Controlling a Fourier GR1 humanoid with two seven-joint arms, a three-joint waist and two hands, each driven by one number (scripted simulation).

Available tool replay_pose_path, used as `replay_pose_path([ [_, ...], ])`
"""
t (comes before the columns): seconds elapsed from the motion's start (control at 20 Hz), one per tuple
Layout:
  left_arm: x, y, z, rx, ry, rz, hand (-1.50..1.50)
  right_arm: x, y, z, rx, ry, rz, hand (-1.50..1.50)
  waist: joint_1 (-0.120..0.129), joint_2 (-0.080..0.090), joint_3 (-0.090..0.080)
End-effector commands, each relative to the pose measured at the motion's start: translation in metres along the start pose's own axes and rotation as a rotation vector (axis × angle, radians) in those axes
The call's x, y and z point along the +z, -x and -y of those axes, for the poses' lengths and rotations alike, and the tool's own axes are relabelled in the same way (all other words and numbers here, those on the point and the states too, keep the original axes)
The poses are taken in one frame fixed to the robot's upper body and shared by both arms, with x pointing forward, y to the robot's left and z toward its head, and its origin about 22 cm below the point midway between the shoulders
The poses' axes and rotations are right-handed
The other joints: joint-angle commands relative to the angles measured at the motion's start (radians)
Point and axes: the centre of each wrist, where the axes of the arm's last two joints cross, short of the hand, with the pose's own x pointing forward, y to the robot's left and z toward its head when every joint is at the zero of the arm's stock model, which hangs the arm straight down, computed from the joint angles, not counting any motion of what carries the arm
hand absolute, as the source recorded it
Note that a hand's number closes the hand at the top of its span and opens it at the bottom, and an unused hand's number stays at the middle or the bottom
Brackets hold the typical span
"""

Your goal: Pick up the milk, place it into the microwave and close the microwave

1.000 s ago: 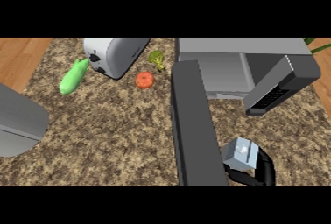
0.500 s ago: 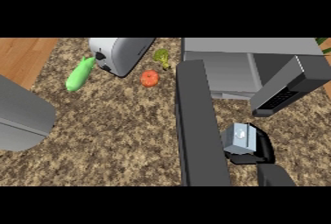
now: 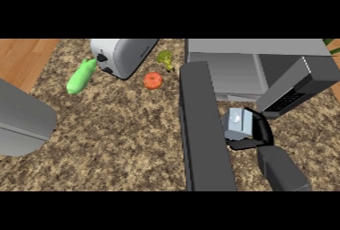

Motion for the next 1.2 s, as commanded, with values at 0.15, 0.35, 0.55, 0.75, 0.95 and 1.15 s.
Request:
replay_pose_path([
  [0.15, -0.004, -0.005, 0.005, -0.008, 0.027, 0.009, -1.50, -0.065, -0.031, -0.006, 0.022, 0.013, 0.071, 1.50, 0.004, 0.002, -0.001],
  [0.35, -0.008, -0.002, 0.000, 0.005, 0.037, 0.032, -1.50, -0.080, -0.043, 0.021, 0.073, -0.006, 0.047, 1.50, 0.014, 0.007, 0.000],
  [0.55, -0.008, 0.006, -0.010, 0.000, 0.051, 0.020, -1.50, -0.099, -0.058, 0.035, 0.090, 0.018, 0.034, 1.50, 0.030, 0.015, 0.000],
  [0.75, -0.020, 0.005, -0.004, 0.009, 0.075, 0.055, -1.50, -0.117, -0.069, 0.021, 0.129, 0.013, 0.006, 1.50, 0.049, 0.023, 0.001],
  [0.95, -0.029, 0.004, -0.008, -0.006, 0.094, 0.065, -1.50, -0.132, -0.083, 0.024, 0.200, 0.026, 0.024, 1.50, 0.067, 0.036, 0.002],
  [1.15, -0.038, 0.006, -0.007, 0.011, 0.087, 0.072, -1.50, -0.143, -0.096, 0.040, 0.355, 0.086, 0.026, 1.50, 0.069, 0.044, 0.002],
])
